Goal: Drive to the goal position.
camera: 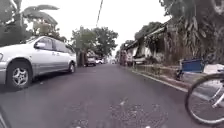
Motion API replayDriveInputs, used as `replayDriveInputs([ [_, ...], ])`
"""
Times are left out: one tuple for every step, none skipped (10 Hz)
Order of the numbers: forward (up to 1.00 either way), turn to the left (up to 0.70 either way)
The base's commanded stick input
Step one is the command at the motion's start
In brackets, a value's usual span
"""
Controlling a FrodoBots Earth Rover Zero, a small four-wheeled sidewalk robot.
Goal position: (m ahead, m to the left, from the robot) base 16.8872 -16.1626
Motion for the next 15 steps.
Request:
replayDriveInputs([
  [1.0,0.0],
  [1.0,0.0],
  [1.0,0.0],
  [1.0,0.1],
  [1.0,0.27],
  [1.0,0.25],
  [1.0,0.02],
  [1.0,0.0],
  [1.0,0.0],
  [1.0,0.0],
  [1.0,0.09],
  [1.0,0.28],
  [1.0,0.29],
  [1.0,0.13],
  [1.0,0.03],
])
